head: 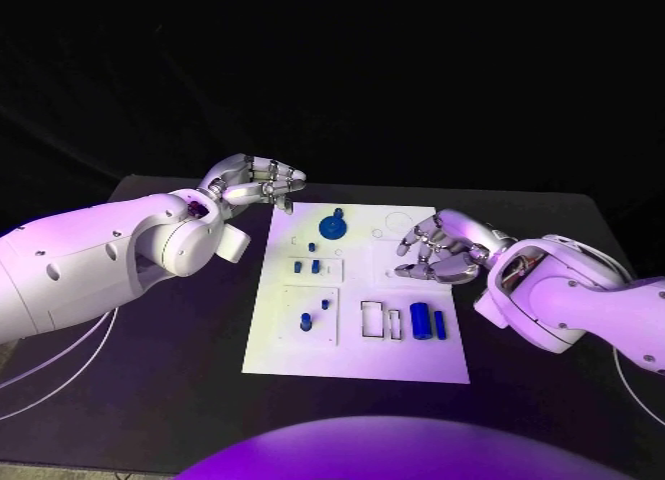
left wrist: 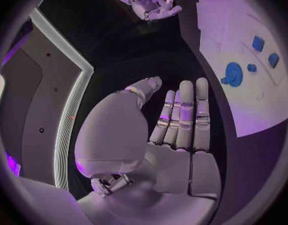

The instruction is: Assemble the parts on the task board

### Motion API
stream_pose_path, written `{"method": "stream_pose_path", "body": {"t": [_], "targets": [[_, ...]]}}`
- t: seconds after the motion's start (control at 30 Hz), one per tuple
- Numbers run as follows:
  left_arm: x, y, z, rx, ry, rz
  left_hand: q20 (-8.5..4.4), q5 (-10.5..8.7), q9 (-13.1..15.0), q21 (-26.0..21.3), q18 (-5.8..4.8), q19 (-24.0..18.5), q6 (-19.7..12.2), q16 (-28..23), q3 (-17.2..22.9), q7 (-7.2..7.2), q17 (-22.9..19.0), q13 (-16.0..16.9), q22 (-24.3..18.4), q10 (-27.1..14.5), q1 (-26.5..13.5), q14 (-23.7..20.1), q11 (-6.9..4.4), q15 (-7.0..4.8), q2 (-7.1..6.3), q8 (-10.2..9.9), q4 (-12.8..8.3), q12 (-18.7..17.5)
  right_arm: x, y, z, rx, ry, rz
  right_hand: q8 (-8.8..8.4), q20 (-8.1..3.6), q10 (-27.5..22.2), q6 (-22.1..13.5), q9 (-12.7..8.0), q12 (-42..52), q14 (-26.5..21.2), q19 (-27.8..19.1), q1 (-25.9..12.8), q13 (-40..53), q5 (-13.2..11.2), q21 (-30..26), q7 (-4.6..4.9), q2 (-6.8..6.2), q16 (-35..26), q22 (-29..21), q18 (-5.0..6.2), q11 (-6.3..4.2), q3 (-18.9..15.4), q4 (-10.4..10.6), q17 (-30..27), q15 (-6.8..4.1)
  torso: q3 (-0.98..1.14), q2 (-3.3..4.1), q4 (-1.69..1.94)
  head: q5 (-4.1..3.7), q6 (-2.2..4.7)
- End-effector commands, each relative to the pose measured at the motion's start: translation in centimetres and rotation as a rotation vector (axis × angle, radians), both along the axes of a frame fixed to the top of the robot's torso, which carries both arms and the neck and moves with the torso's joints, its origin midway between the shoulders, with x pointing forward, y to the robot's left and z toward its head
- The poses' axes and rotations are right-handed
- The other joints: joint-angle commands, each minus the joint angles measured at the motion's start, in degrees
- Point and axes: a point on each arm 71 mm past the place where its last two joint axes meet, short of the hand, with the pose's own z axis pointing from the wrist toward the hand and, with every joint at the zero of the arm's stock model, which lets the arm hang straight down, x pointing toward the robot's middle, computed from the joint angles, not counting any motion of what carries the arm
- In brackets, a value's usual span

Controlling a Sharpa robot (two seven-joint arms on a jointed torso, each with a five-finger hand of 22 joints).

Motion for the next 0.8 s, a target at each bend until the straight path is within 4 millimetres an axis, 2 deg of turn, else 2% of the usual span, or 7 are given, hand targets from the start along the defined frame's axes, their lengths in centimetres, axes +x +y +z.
{"method": "stream_pose_path", "body": {"t": [0.03,0.13,0.3,0.37,0.63,0.8], "targets": [[-0.1,-0.1,0.1,-0.012,-0.010,-0.013,0.42,0.03,-0.08,-0.26,0.47,0.13,-0.45,0.10,-0.34,0.13,-0.09,-0.09,-0.08,-0.40,-0.31,-0.57,0.02,0.01,0.17,0.17,0.06,0.24,-1.0,-1.4,-1.1,0.025,0.172,-0.059,1.76,-0.04,2.28,-1.33,2.71,24.99,5.20,0.89,-0.11,26.30,0.02,1.79,-0.02,0.19,0.84,1.30,-0.86,-0.33,-1.85,2.57,11.18,-0.20,-0.23,-0.30,-0.41,-0.72,-0.21],[-0.2,-0.1,0.2,-0.019,-0.019,-0.013,0.43,0.03,-0.08,-0.29,0.46,0.13,-0.44,0.10,-0.39,0.14,-0.10,-0.10,-0.10,-0.42,-0.34,-0.59,0.02,0.02,0.12,0.18,0.07,0.26,-1.7,-2.7,-1.5,-0.032,0.173,-0.092,2.76,-0.27,5.60,-1.48,4.04,35.17,5.09,2.55,-0.26,38.56,0.76,6.07,-0.54,0.38,0.63,3.63,-1.57,-0.24,-5.26,5.47,10.49,-0.35,-0.30,-0.40,-0.58,-1.11,-0.48],[-0.4,0.0,0.3,-0.030,-0.028,-0.012,0.44,0.05,-0.08,-0.33,0.46,0.13,-0.41,0.11,-0.44,0.14,-0.11,-0.09,-0.11,-0.41,-0.38,-0.61,0.02,0.02,0.10,0.21,0.10,0.31,-2.6,-4.1,-2.2,-0.121,0.159,-0.138,3.49,-0.39,7.12,-1.21,4.95,38.65,5.32,2.96,0.70,43.28,1.46,7.17,-0.76,0.93,1.13,4.43,-1.76,-0.38,-8.94,8.59,11.60,-0.46,-0.46,-0.49,-0.68,-1.52,-0.51],[-0.5,0.0,0.4,-0.034,-0.031,-0.011,0.44,0.05,-0.08,-0.33,0.46,0.13,-0.41,0.11,-0.44,0.14,-0.11,-0.09,-0.11,-0.41,-0.38,-0.61,0.02,0.02,0.10,0.21,0.10,0.31,-2.9,-4.3,-2.7,-0.148,0.159,-0.152,3.64,-0.42,7.60,-1.08,5.11,39.39,5.39,3.05,0.97,44.35,1.69,7.39,-0.82,1.00,1.28,4.60,-1.80,-0.43,-9.99,9.22,11.97,-0.51,-0.46,-0.47,-0.63,-1.77,-0.55],[-0.6,0.2,0.4,-0.038,-0.032,-0.010,0.45,0.08,-0.08,-0.38,0.46,0.13,-0.37,0.12,-0.50,0.13,-0.12,-0.09,-0.14,-0.38,-0.45,-0.64,0.02,0.03,0.10,0.25,0.16,0.39,-3.8,-3.9,-4.2,-0.216,0.181,-0.157,3.88,-0.49,7.95,-0.86,5.46,40.06,5.50,3.28,-0.80,45.52,2.28,7.93,-0.97,1.89,1.52,5.07,-1.91,-0.53,-13.96,9.61,12.54,-0.58,-0.47,-0.40,-0.59,-1.82,-0.55],[-0.7,0.2,0.4,-0.039,-0.029,-0.011,0.46,0.08,-0.09,-0.46,0.46,0.13,-0.35,0.14,-0.61,0.13,-0.13,-0.09,-0.18,-0.38,-0.59,-0.66,0.02,0.05,0.09,0.28,0.28,0.46,-4.1,-3.4,-5.0,-0.234,0.203,-0.145,3.90,-0.50,8.00,-0.85,5.50,40.13,5.53,3.32,-1.45,45.70,2.42,8.03,-0.99,2.16,1.59,5.17,-1.93,-0.54,-14.81,9.63,12.72,-0.58,-0.46,-0.37,-0.65,-1.78,-0.55]]}}
